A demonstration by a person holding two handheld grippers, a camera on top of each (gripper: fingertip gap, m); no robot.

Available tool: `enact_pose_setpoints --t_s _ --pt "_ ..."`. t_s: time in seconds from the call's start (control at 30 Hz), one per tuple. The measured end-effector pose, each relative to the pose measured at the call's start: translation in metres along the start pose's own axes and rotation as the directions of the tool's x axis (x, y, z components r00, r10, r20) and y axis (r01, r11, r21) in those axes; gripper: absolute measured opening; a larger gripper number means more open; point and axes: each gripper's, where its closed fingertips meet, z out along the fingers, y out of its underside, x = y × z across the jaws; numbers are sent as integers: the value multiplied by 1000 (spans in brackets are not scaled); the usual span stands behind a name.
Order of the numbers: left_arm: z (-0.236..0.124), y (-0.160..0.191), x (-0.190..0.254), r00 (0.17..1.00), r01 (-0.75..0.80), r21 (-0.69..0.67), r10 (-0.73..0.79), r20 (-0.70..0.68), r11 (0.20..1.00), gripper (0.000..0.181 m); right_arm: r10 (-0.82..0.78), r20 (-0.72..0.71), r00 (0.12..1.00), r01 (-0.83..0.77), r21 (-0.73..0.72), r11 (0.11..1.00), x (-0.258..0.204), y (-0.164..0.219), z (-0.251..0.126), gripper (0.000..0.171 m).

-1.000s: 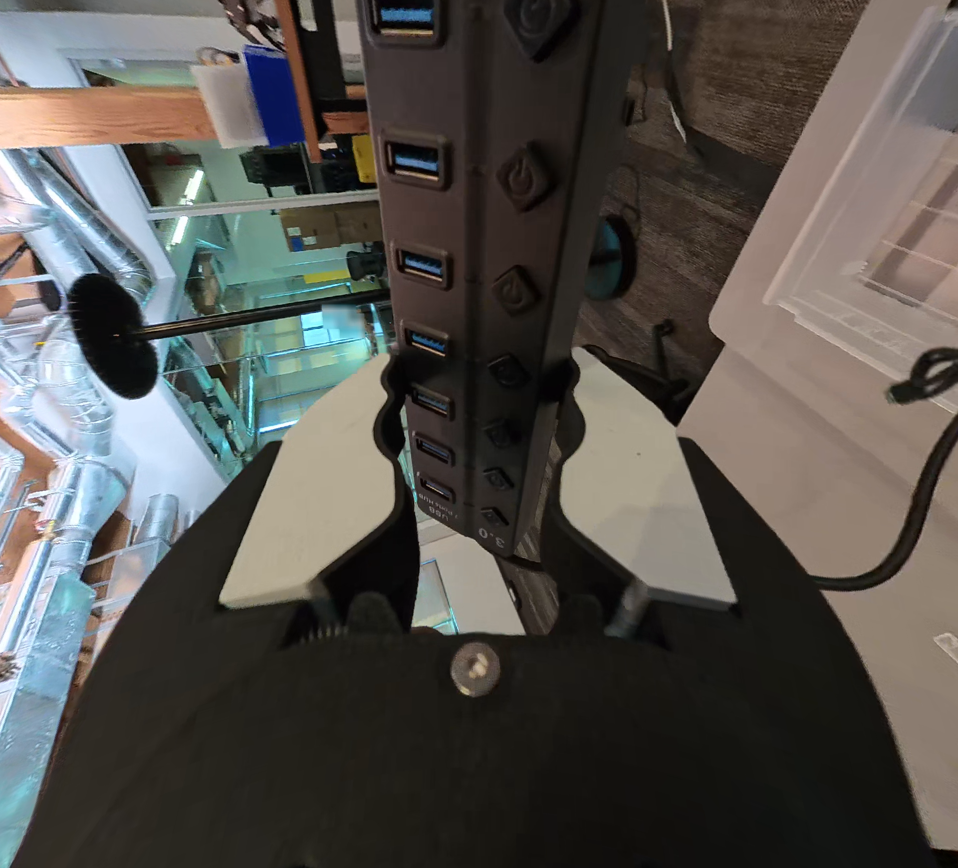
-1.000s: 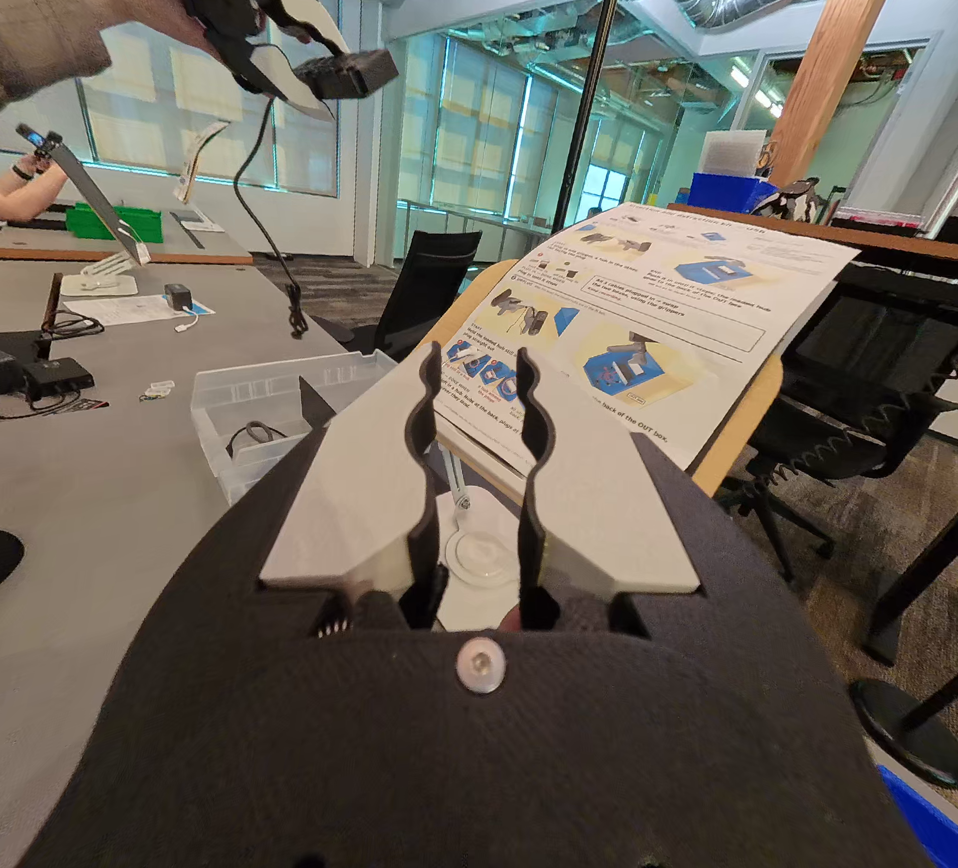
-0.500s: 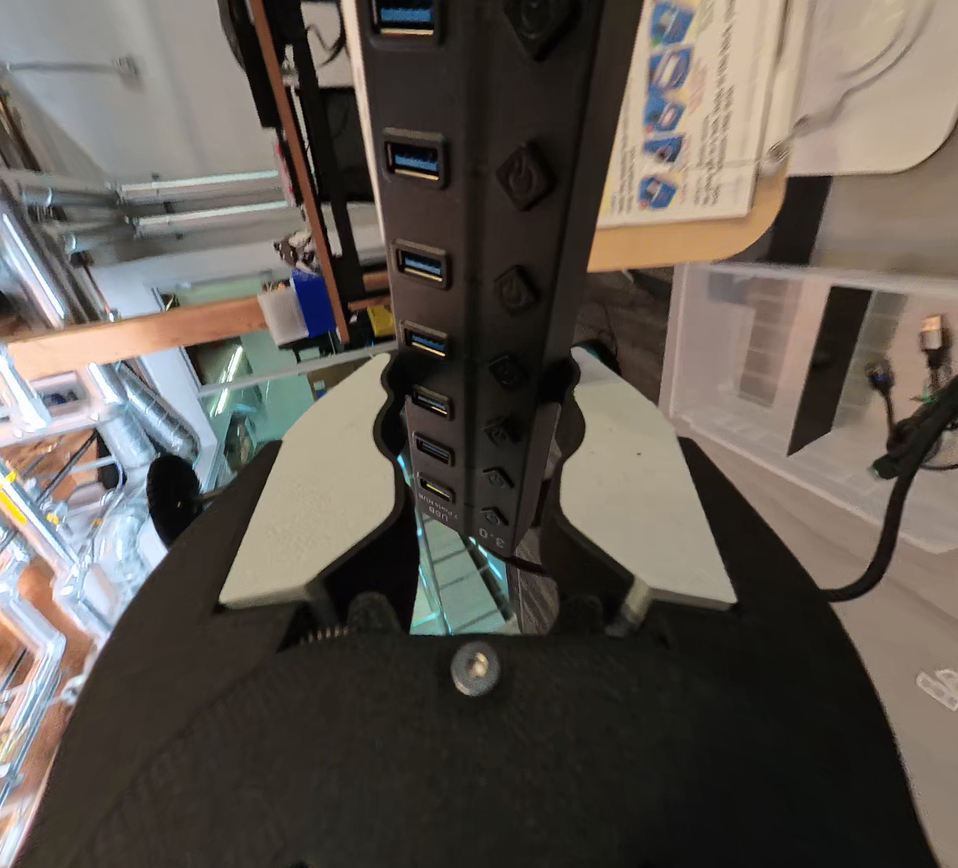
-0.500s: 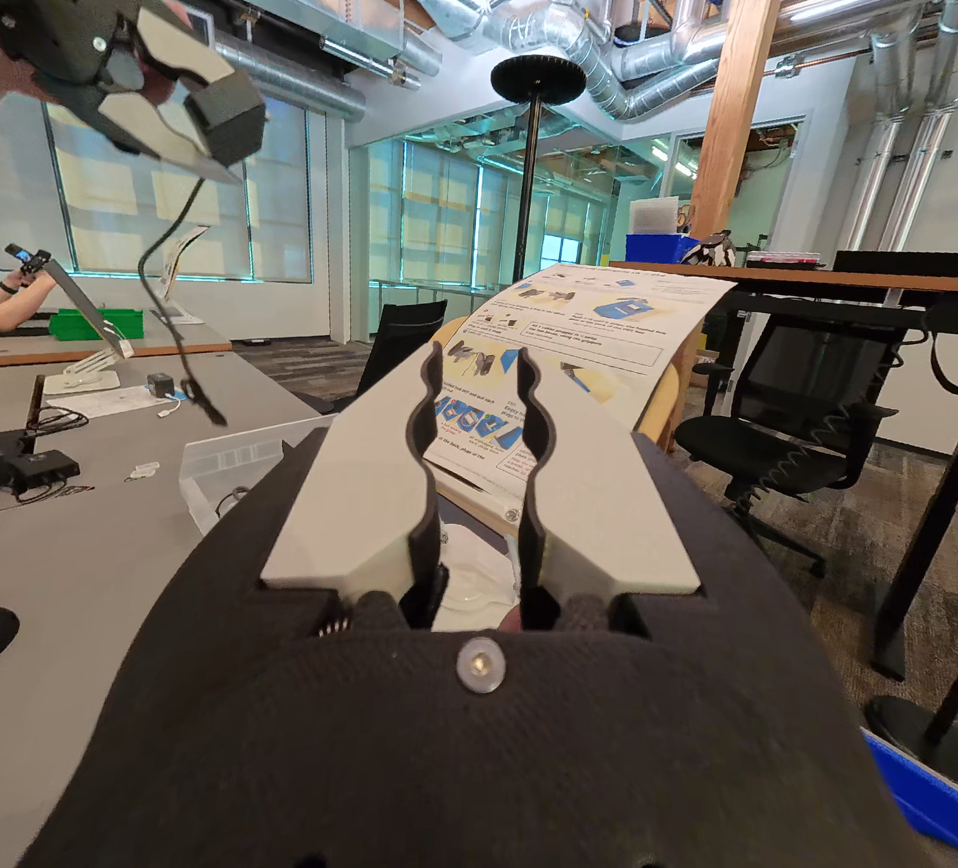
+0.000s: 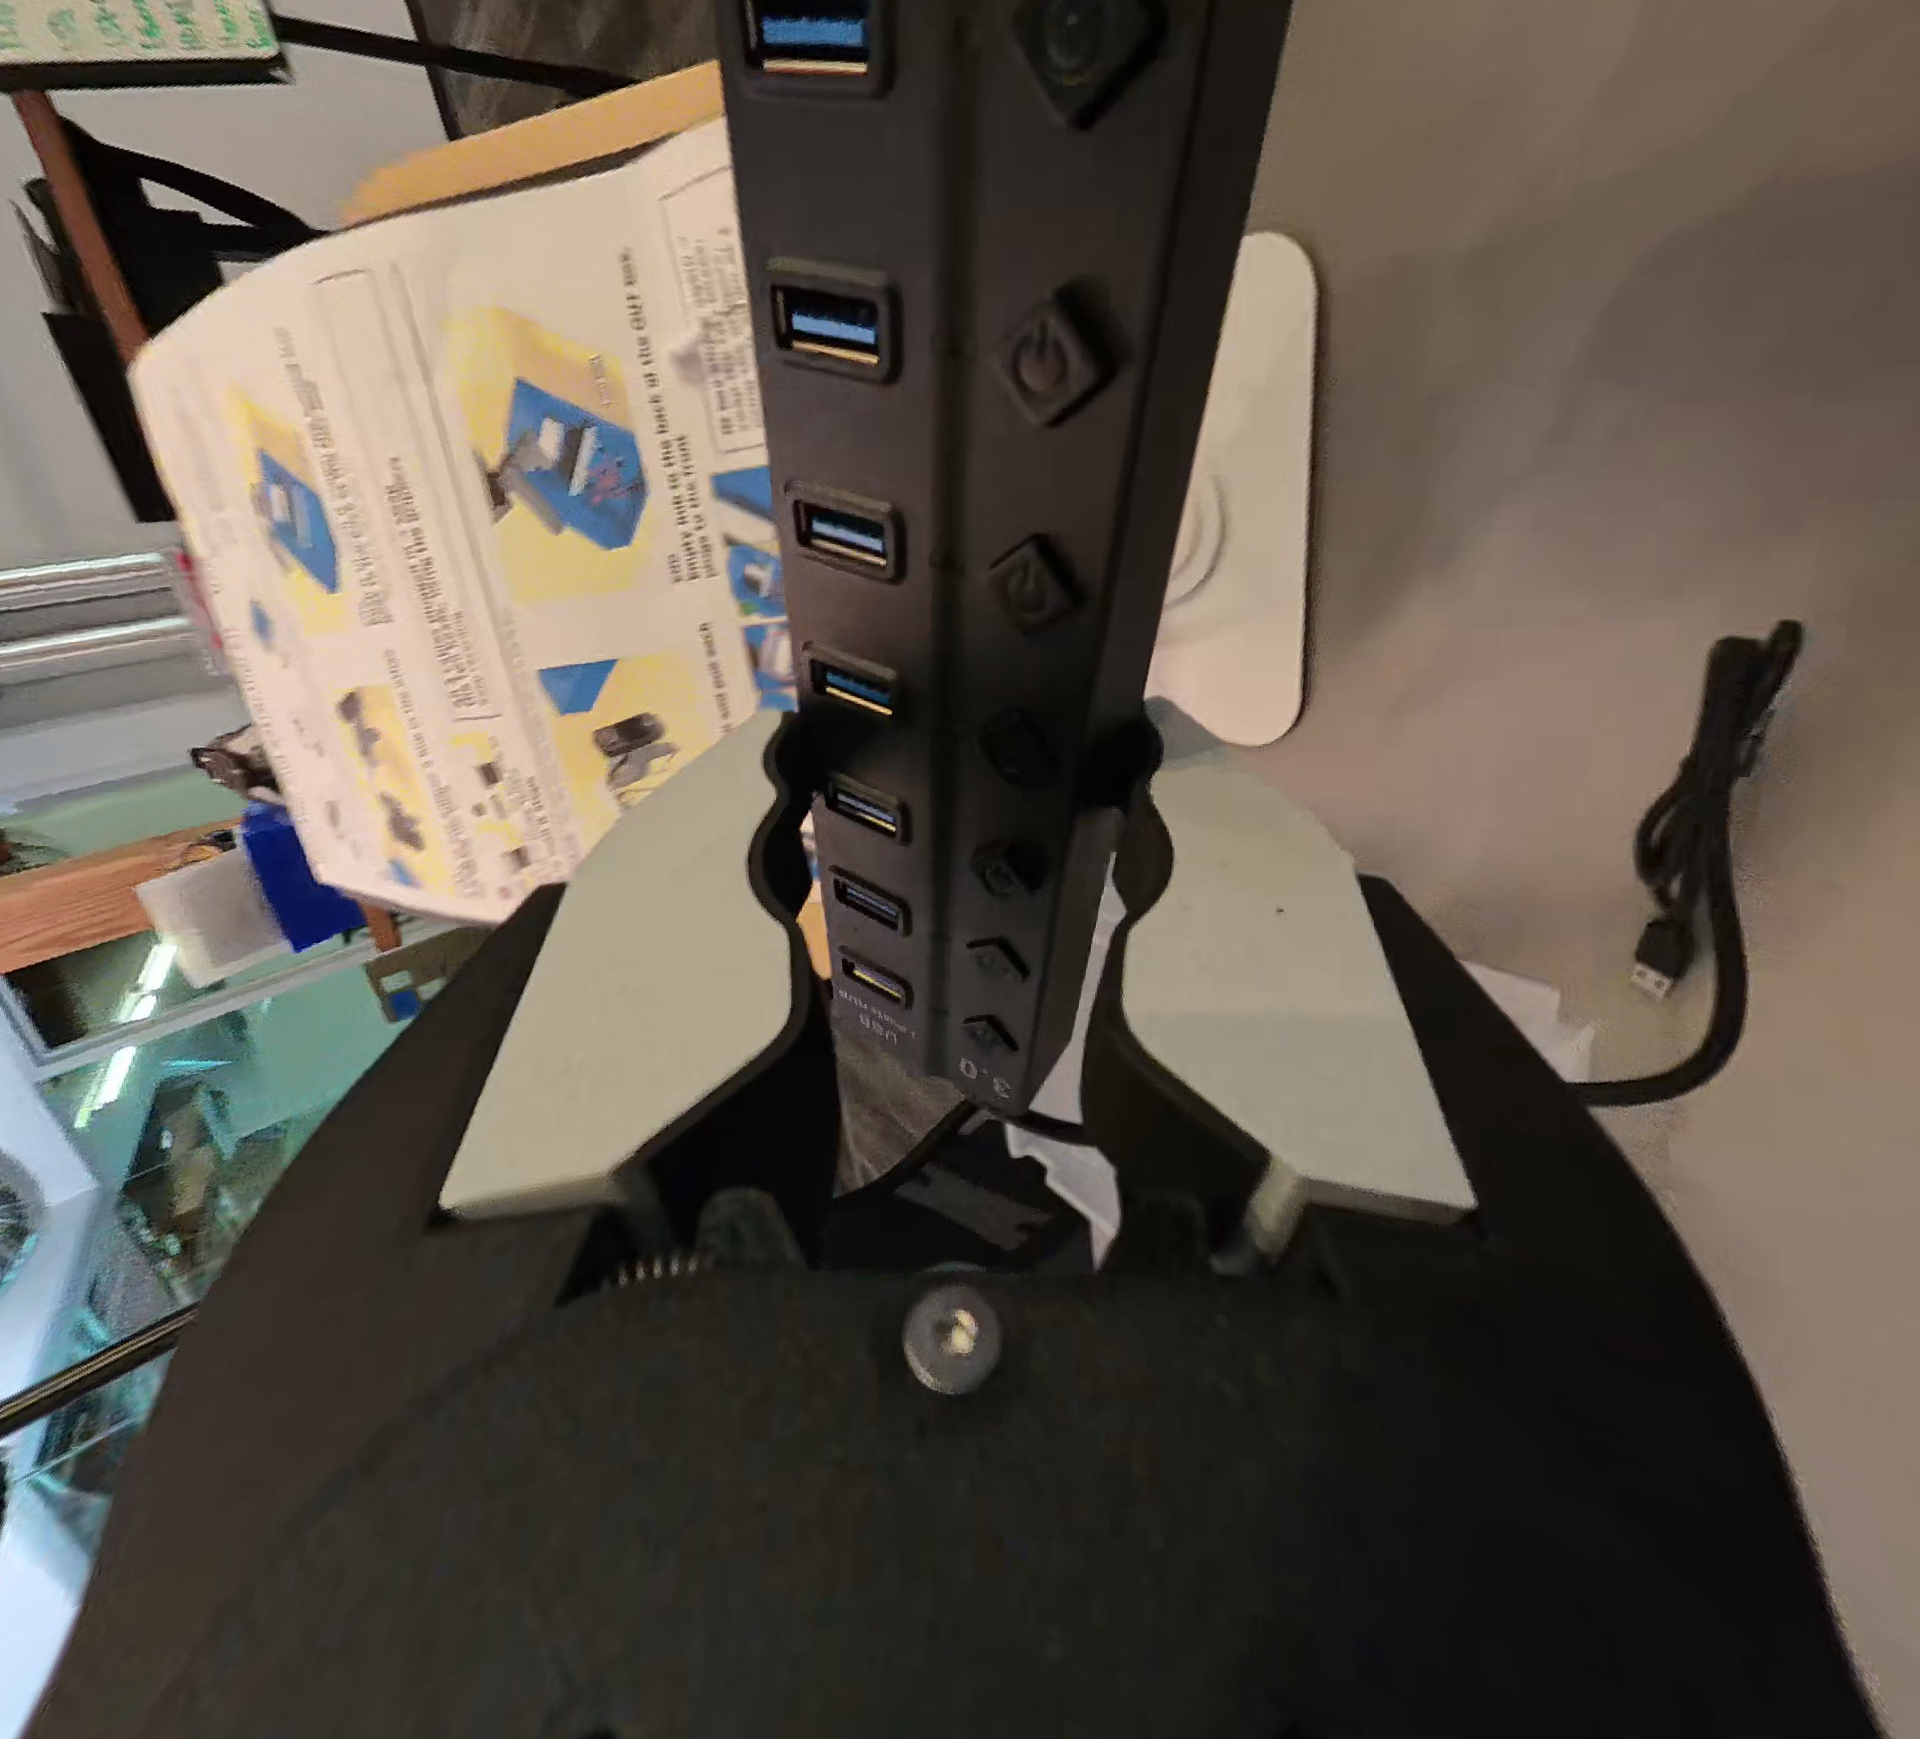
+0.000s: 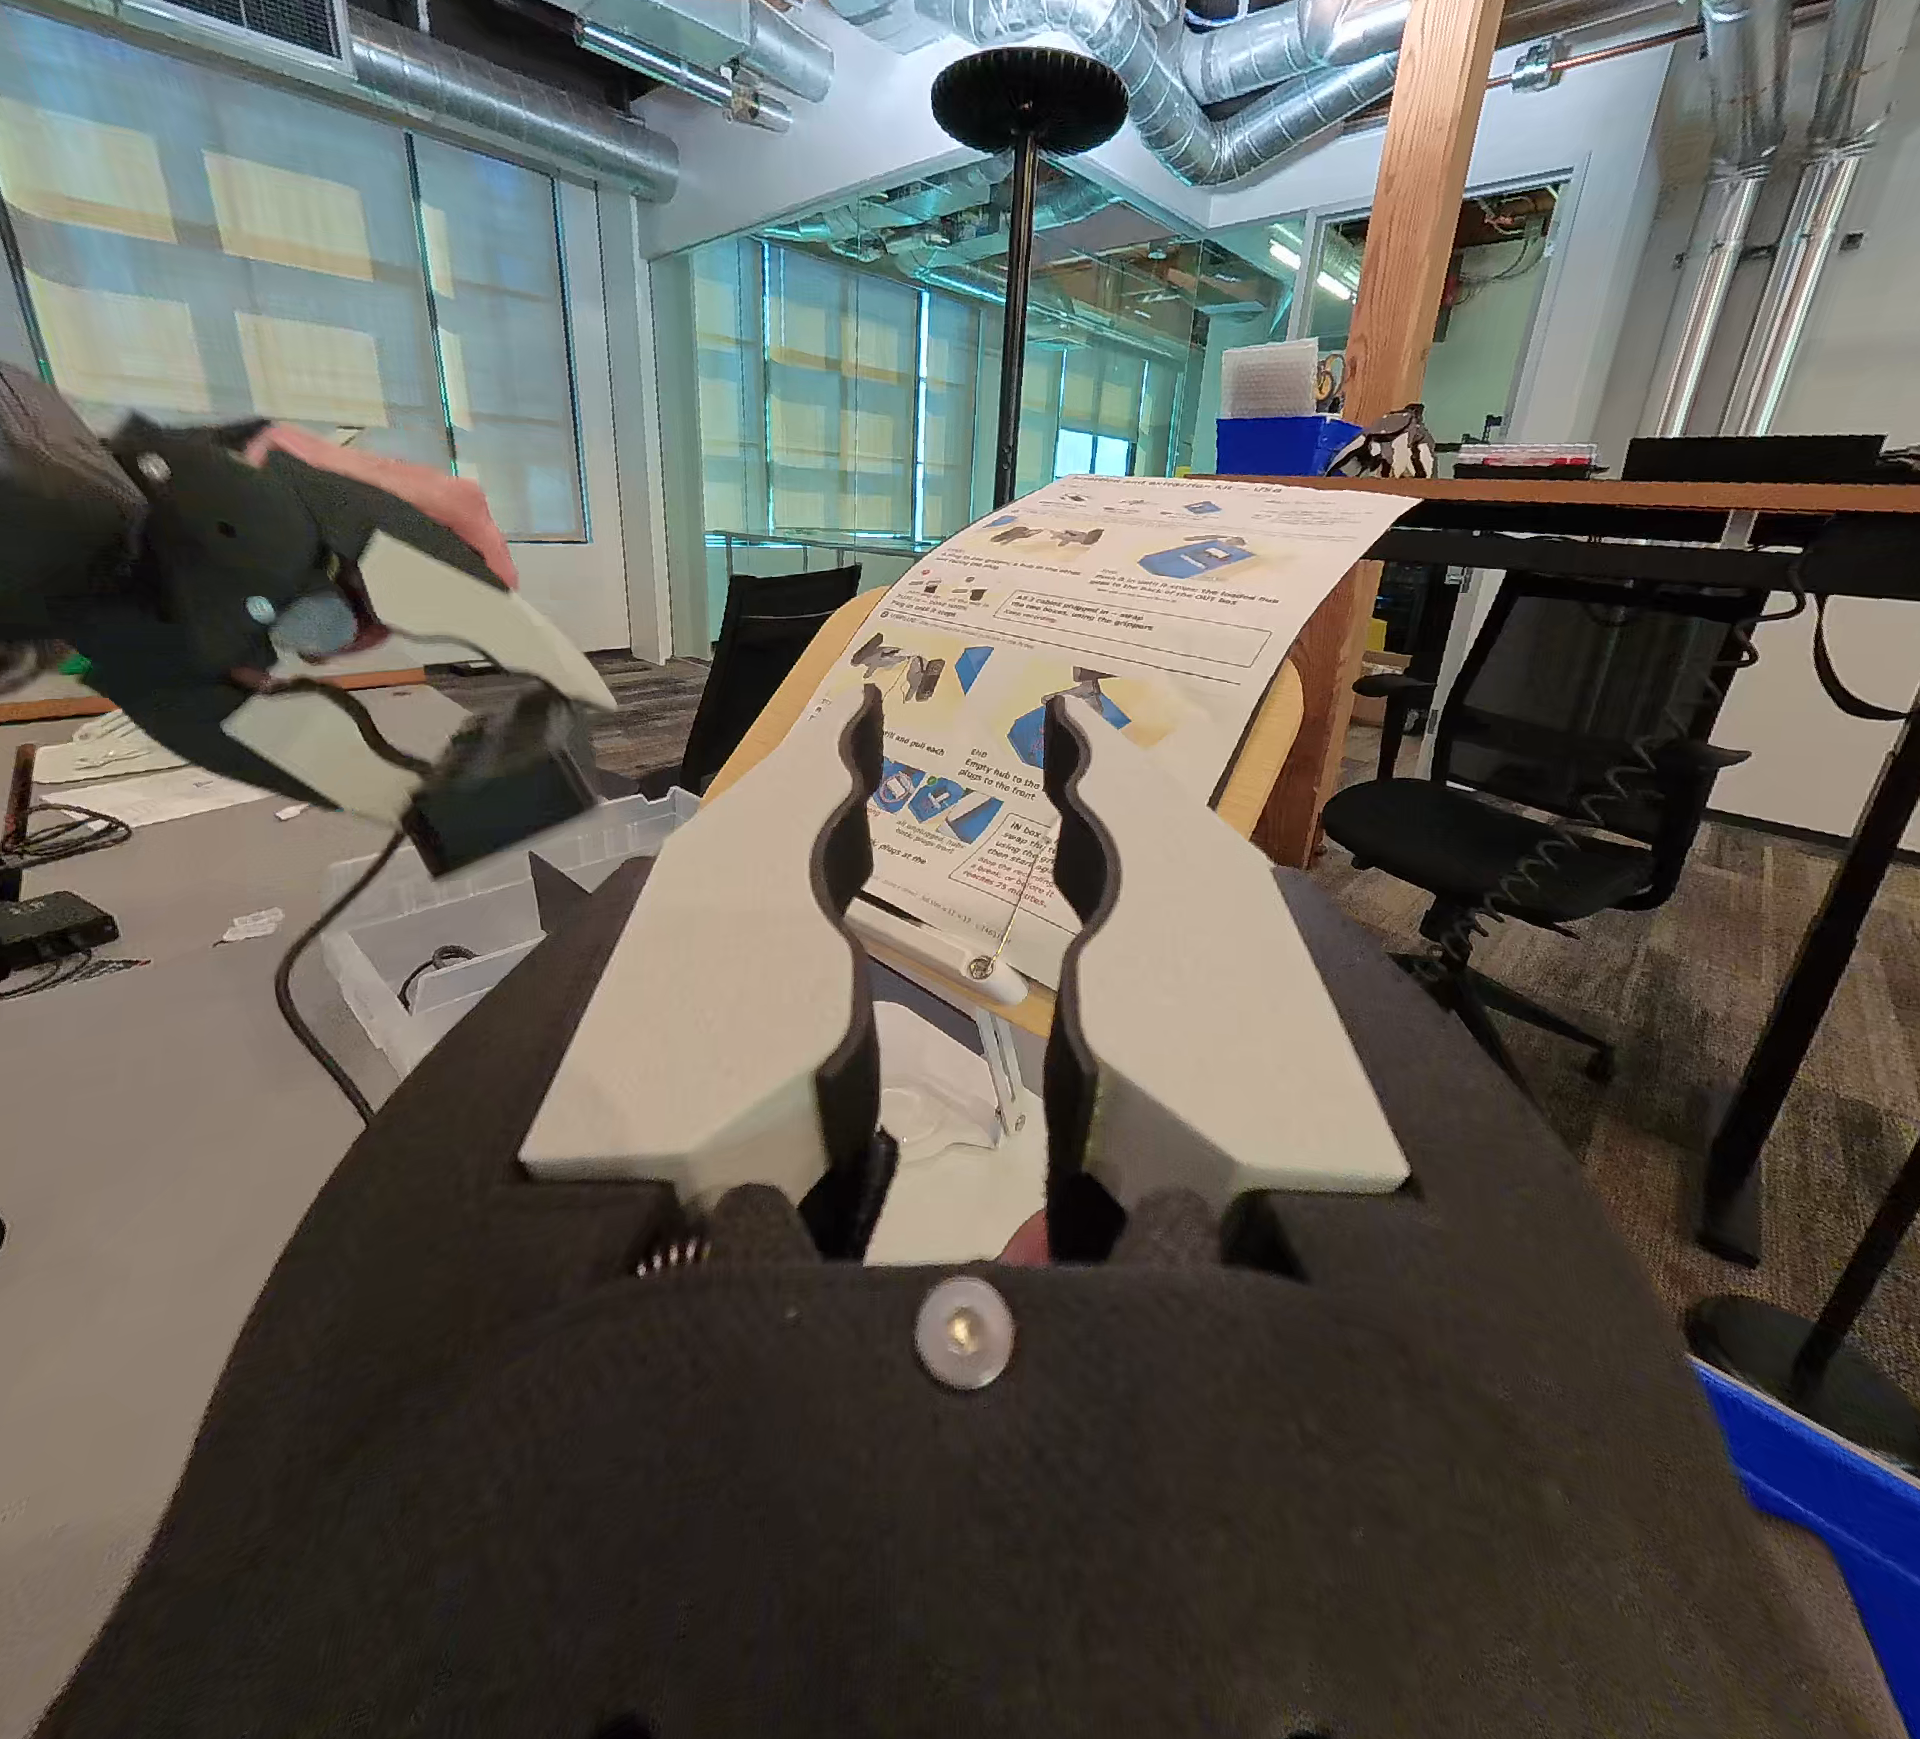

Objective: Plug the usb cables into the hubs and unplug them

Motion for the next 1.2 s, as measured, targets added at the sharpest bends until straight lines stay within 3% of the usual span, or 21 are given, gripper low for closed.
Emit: enact_pose_setpoints --t_s 0.27,0.63,0.97,1.2 --pt "58 -6 42 993 81 -1 -80 -85 997 57 12 -8 1000 -12 -12 1000 5 5 0 30" --pt "106 -8 108 962 92 -3 -90 -258 996 57 16 -6 1000 -16 -45 999 6 14 3 29" --pt "132 -26 211 834 -69 221 178 -523 973 57 28 -4 1000 -28 -50 998 9 18 2 30" --pt "136 -39 231 789 -150 323 310 -531 934 57 29 4 1000 -29 -76 997 7 25 8 30"
